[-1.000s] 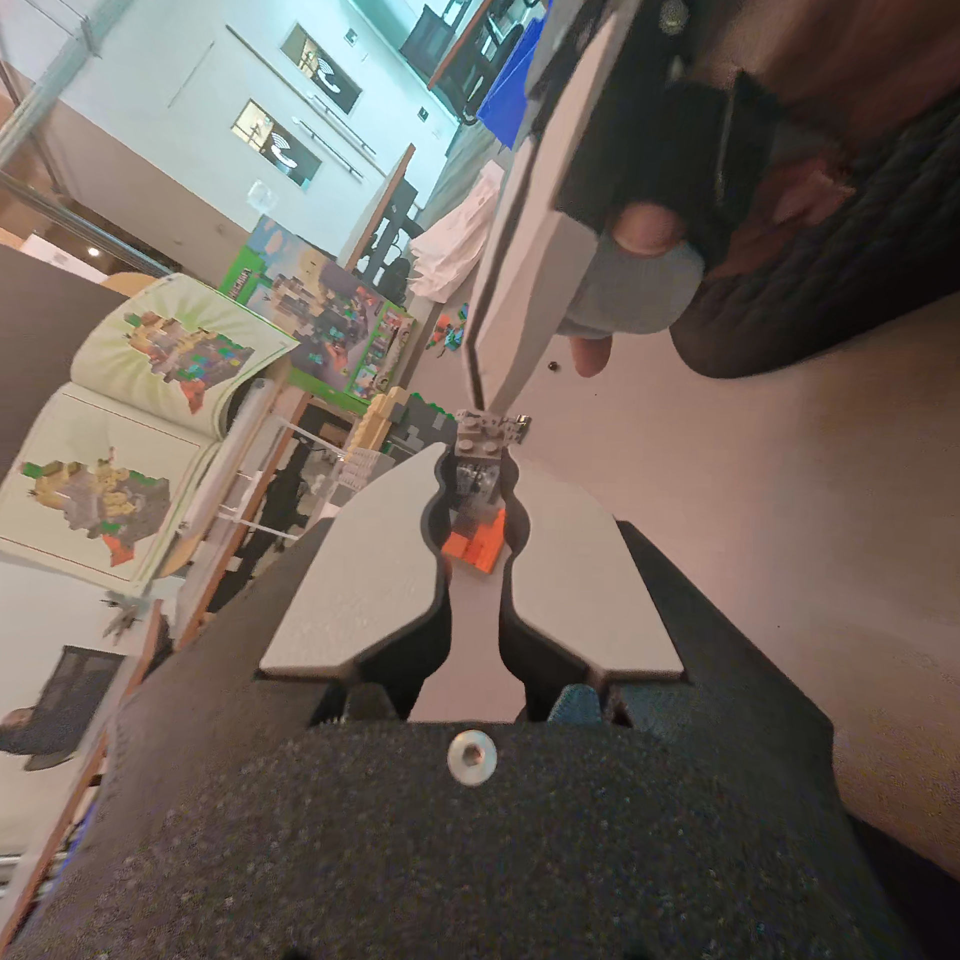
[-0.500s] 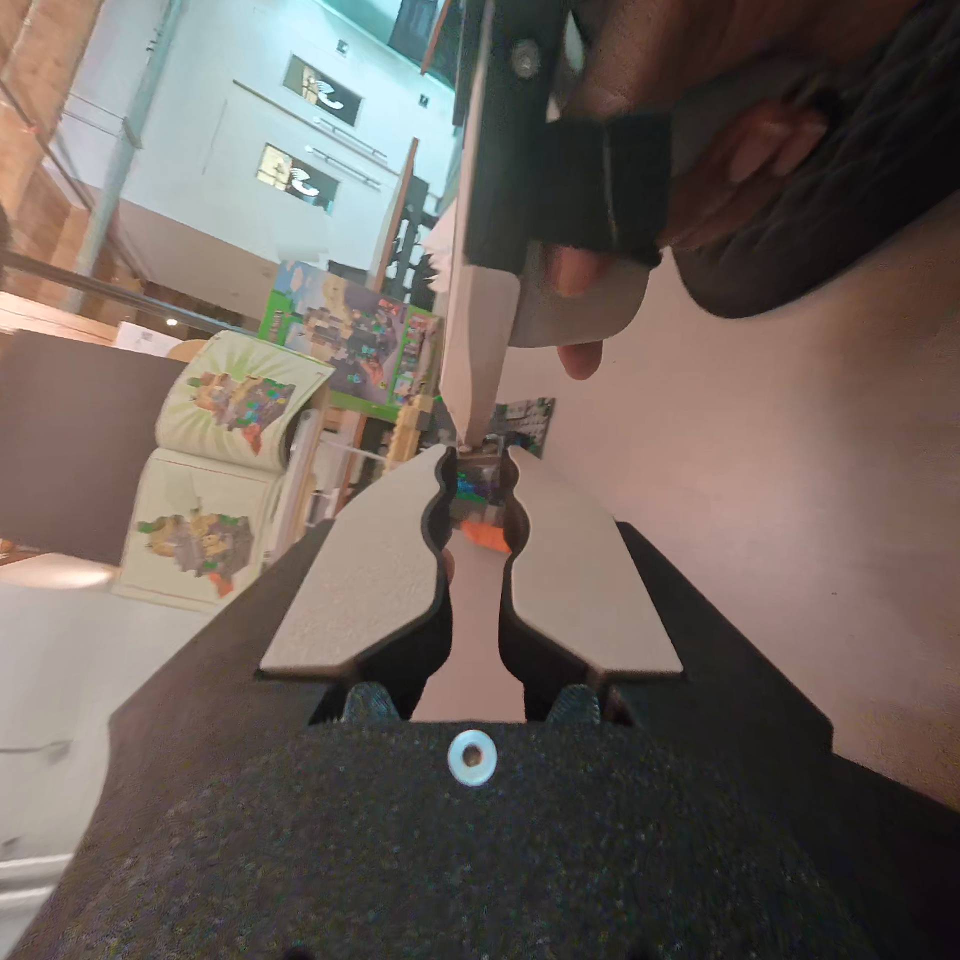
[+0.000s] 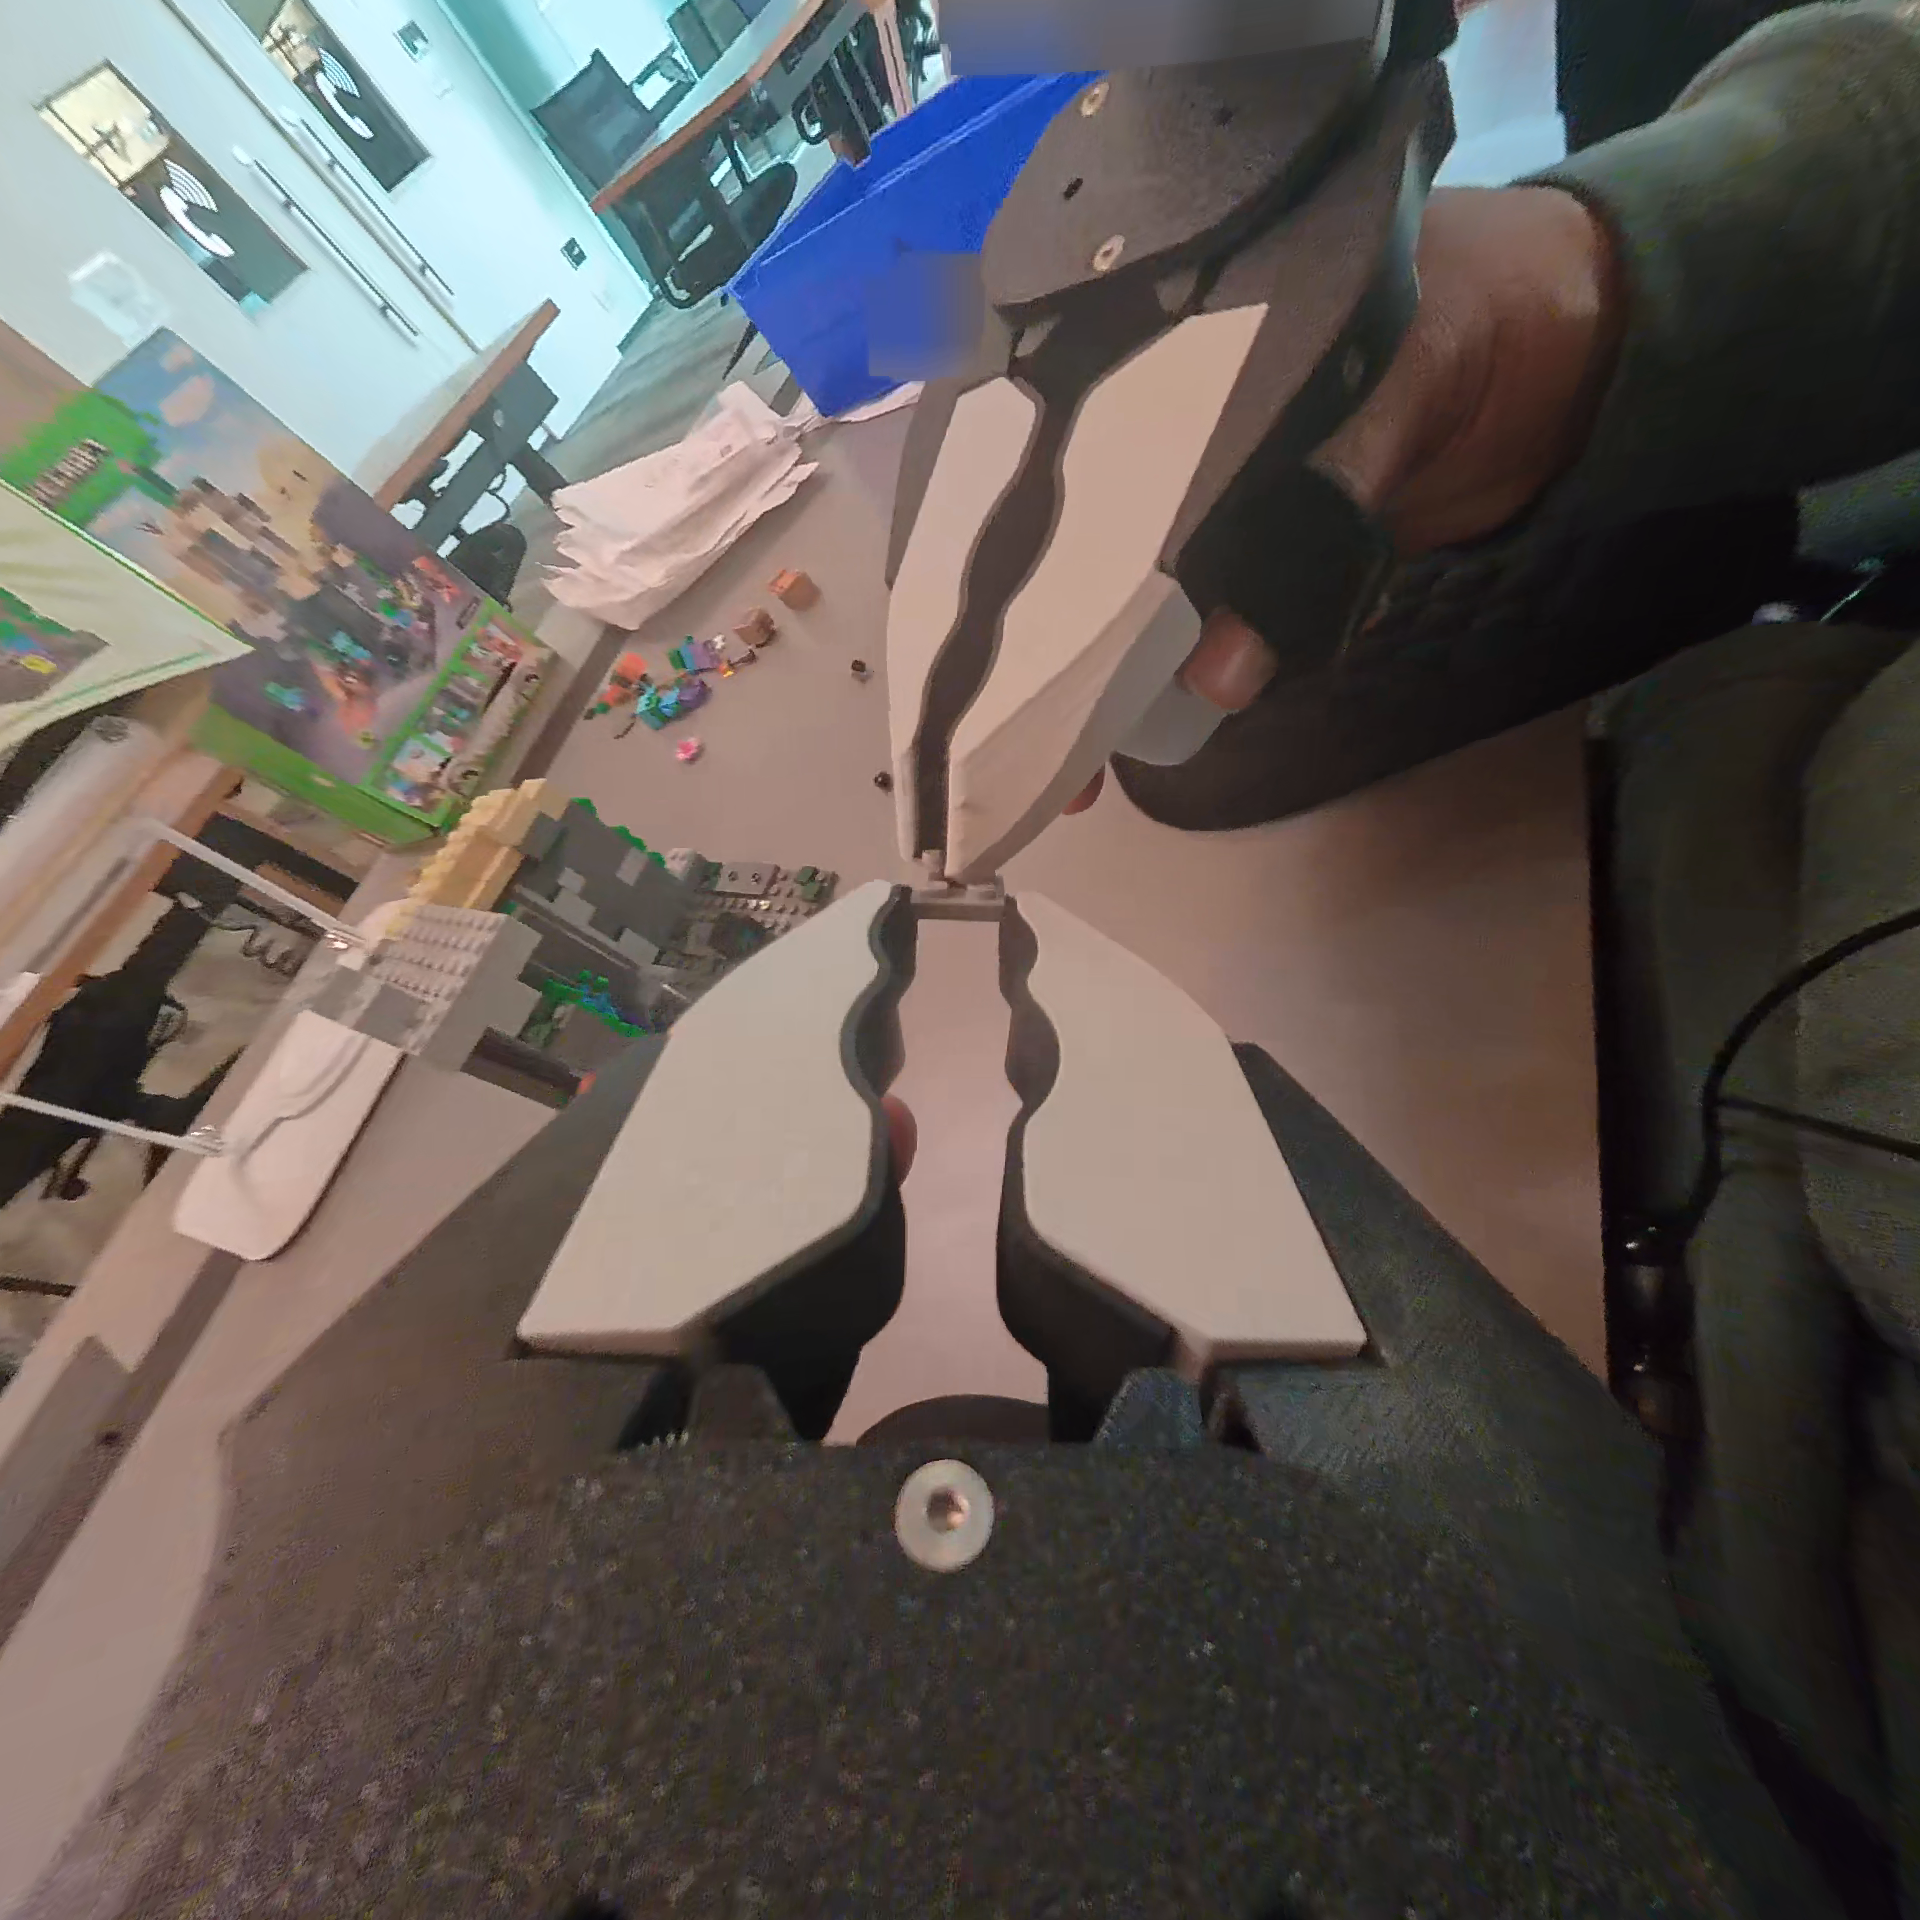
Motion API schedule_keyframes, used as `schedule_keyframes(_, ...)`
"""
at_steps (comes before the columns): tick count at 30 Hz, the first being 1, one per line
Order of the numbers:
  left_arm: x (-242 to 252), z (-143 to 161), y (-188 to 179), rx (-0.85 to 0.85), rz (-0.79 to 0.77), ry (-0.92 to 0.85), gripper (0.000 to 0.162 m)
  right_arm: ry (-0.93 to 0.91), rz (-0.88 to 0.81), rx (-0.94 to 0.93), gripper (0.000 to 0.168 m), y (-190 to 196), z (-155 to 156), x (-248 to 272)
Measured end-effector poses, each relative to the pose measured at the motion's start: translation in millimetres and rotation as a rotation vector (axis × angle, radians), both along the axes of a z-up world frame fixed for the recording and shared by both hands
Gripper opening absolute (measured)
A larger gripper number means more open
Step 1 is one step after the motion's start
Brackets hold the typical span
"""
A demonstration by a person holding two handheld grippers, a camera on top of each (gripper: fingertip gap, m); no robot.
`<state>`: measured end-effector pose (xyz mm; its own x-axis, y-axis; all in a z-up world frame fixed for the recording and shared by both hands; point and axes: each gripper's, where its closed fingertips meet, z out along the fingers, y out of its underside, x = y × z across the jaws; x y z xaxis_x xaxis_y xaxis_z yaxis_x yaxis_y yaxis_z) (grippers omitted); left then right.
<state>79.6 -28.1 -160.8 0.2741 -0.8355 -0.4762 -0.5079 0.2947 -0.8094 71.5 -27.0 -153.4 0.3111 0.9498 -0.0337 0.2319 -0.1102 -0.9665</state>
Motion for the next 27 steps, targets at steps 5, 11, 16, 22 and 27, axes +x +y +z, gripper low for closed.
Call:
schedule_keyframes(5, 2.0, 8.8, -5.4, -0.096, -0.056, -0.097, 0.016, 0.048, 0.032, -0.012, 0.006, -5.4, 11.1, 2.2)
schedule_keyframes(11, -21.0, 2.5, 1.6, -0.203, -0.039, -0.140, 0.016, 0.125, -0.047, 0.027, 0.000, 2.8, 39.8, 41.6)
schedule_keyframes(16, -15.0, 11.0, 4.7, -0.121, -0.031, -0.109, 0.016, 0.042, -0.036, -0.011, 0.000, -0.3, 21.4, 25.2)
schedule_keyframes(22, -5.1, 23.2, 2.6, 0.008, -0.015, -0.066, 0.016, 0.097, -0.040, -0.076, 0.019, 2.0, 29.8, 5.5)
schedule_keyframes(27, -2.6, 28.9, 1.1, 0.101, 0.010, -0.034, 0.016, 0.098, -0.018, -0.090, 0.010, 0.2, 31.8, -2.8)
